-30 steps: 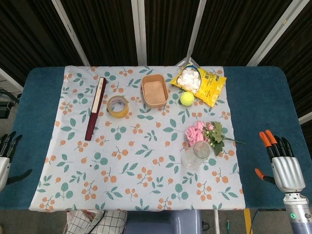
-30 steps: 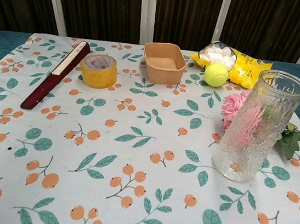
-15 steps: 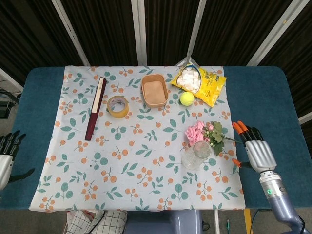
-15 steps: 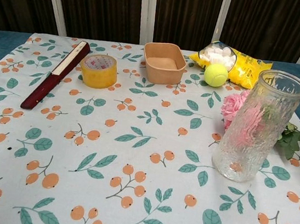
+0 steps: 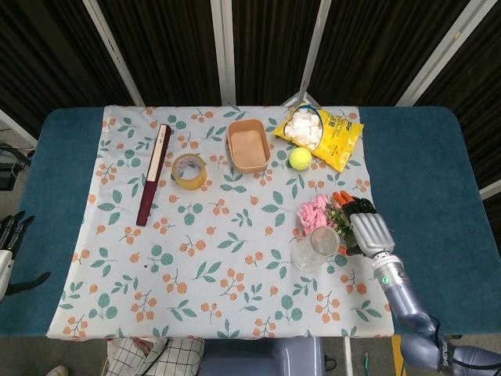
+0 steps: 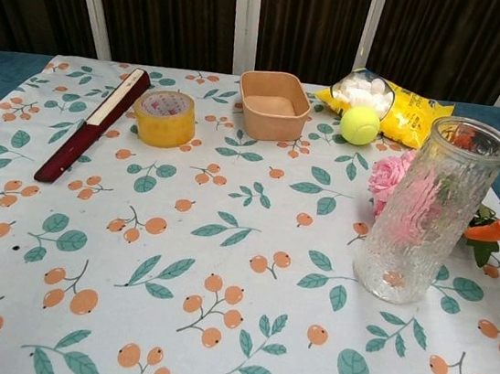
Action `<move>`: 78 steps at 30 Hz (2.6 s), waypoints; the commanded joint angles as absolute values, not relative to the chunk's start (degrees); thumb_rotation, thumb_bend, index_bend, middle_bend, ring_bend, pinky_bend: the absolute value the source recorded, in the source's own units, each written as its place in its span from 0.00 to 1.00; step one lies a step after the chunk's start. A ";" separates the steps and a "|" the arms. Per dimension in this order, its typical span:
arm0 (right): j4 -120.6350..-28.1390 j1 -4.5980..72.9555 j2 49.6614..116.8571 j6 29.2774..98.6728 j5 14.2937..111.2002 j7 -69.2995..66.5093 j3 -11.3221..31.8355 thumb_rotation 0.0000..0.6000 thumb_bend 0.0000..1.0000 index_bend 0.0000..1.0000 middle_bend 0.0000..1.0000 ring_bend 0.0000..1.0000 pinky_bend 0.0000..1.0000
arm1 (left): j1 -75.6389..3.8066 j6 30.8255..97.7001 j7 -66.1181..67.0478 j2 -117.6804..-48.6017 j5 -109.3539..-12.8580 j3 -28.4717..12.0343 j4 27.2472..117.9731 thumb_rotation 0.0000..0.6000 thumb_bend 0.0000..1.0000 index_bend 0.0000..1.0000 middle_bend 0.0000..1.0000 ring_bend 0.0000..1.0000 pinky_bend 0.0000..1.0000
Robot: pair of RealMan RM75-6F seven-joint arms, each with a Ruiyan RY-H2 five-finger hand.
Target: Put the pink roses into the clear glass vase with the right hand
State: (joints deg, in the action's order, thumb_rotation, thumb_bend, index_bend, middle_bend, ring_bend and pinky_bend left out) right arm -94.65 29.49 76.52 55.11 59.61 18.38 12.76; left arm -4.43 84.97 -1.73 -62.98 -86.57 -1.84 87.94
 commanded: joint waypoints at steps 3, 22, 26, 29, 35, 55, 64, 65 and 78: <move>-90.78 31.64 80.33 54.05 56.63 19.88 13.11 1.00 0.22 0.00 0.02 0.01 0.00 | -4.58 84.59 -2.08 -62.79 -86.47 -1.79 88.04 1.00 0.00 0.00 0.00 0.00 0.00; -82.83 34.31 85.67 51.50 51.08 19.10 12.23 1.00 0.23 0.32 0.42 0.40 0.14 | -4.94 83.75 -1.93 -62.55 -86.10 -1.69 88.77 1.00 0.00 0.00 0.00 0.00 0.00; -82.06 34.33 86.11 51.76 51.90 18.22 12.00 1.00 0.33 0.49 0.56 0.54 0.26 | -4.99 83.59 -2.13 -62.45 -85.98 -1.69 88.92 1.00 0.00 0.00 0.00 0.00 0.00; -81.55 34.17 86.54 52.63 53.14 17.29 11.96 1.00 0.35 0.57 0.62 0.60 0.32 | -5.02 83.52 -2.24 -62.41 -85.95 -1.67 88.98 1.00 0.00 0.00 0.00 0.00 0.00; -82.52 33.64 85.69 54.55 56.05 15.19 12.21 1.00 0.36 0.58 0.62 0.60 0.32 | -5.05 83.44 -2.45 -62.33 -85.89 -1.65 89.11 1.00 0.00 0.00 0.00 0.00 0.00; -88.01 28.98 76.59 62.30 55.41 -2.17 22.81 1.00 0.36 0.57 0.62 0.60 0.32 | -5.09 83.67 -2.05 -62.46 -86.26 -1.48 89.34 1.00 0.00 0.00 0.00 0.00 0.00; -92.71 24.62 75.71 71.11 58.78 -19.73 30.19 1.00 0.36 0.57 0.62 0.60 0.32 | -5.21 83.67 -0.94 -62.83 -86.13 -1.57 89.16 1.00 0.00 0.00 0.00 0.00 0.00; -93.30 24.19 75.68 71.95 59.44 -21.62 30.75 1.00 0.36 0.57 0.62 0.60 0.32 | -5.22 83.65 -0.87 -62.86 -86.09 -1.59 89.18 1.00 0.00 0.00 0.00 0.00 0.00; -106.59 20.58 76.29 79.71 63.18 -37.48 36.21 1.00 0.36 0.58 0.62 0.60 0.32 | -5.31 83.73 -0.20 -63.06 -86.33 -1.49 89.37 1.00 0.00 0.00 0.00 0.00 0.00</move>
State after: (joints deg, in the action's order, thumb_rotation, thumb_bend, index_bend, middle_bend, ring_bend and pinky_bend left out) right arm -104.08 21.19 76.21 78.20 62.57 -36.46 35.01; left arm -5.31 83.71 -0.18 -63.06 -86.31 -1.49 89.39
